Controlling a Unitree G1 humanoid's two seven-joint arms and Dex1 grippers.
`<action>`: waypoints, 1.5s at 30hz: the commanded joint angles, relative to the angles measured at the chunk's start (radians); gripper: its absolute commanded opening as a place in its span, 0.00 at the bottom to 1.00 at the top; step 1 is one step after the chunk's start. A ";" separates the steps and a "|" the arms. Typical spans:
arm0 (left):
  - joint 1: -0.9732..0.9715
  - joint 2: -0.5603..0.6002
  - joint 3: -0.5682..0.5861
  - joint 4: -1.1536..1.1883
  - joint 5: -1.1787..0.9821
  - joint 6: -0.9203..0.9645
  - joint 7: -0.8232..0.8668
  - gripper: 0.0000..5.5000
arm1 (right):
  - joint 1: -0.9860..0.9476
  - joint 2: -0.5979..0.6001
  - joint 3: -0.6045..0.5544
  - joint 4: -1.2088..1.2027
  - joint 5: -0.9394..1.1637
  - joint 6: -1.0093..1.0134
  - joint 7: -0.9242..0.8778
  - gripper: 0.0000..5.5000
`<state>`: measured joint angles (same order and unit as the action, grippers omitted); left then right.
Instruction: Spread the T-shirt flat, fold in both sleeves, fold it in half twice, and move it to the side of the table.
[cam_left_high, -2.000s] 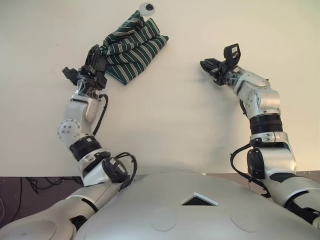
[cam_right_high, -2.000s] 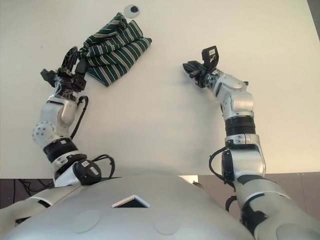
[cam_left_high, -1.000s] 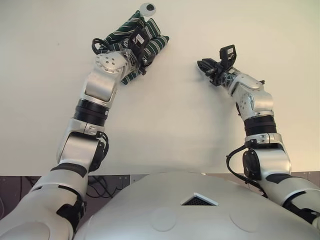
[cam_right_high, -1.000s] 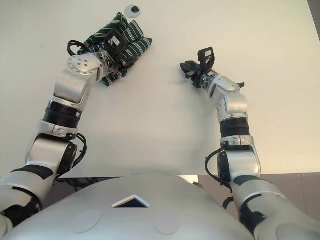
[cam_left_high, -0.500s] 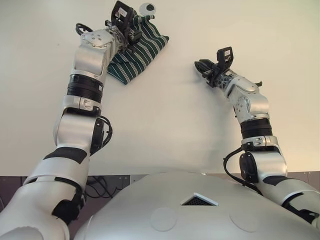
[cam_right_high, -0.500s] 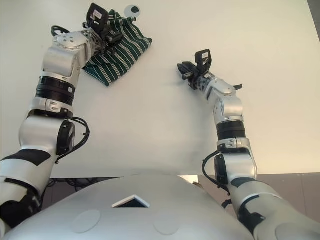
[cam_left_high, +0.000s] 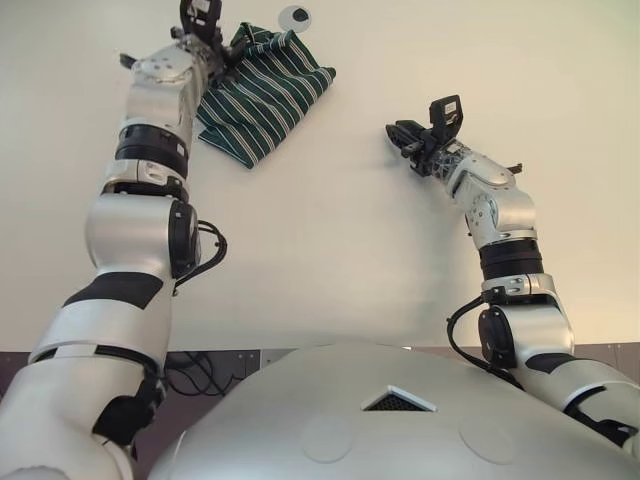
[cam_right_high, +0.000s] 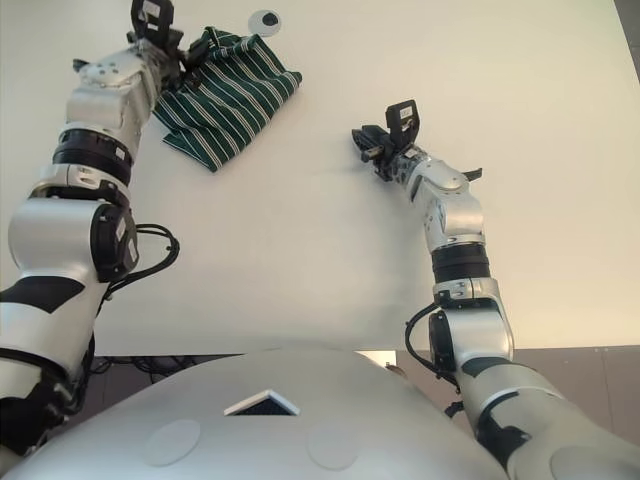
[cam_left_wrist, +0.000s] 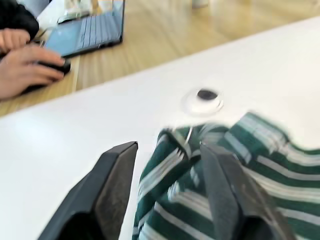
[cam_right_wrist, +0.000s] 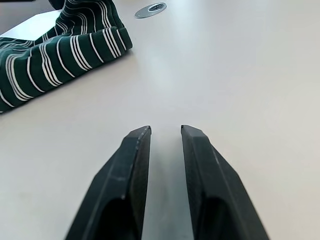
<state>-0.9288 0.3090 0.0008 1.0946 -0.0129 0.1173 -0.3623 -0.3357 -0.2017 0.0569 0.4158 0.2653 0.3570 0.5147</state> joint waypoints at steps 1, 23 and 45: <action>0.019 0.000 -0.002 -0.126 -0.024 0.020 -0.105 0.41 | 0.020 0.026 0.019 0.038 -0.025 0.035 -0.008 0.21; -0.061 -0.051 -0.049 0.196 0.032 -0.147 -0.223 0.41 | 0.007 0.031 0.066 0.072 -0.037 0.029 0.003 0.21; -0.034 0.053 0.178 0.239 -0.025 -0.222 -0.240 0.41 | 0.009 0.035 0.128 0.042 -0.056 0.076 0.051 0.21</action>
<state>-0.9506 0.4104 0.1766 1.3457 -0.0296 -0.0990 -0.5094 -0.3831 -0.1661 0.1892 0.4286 0.2301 0.3860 0.5874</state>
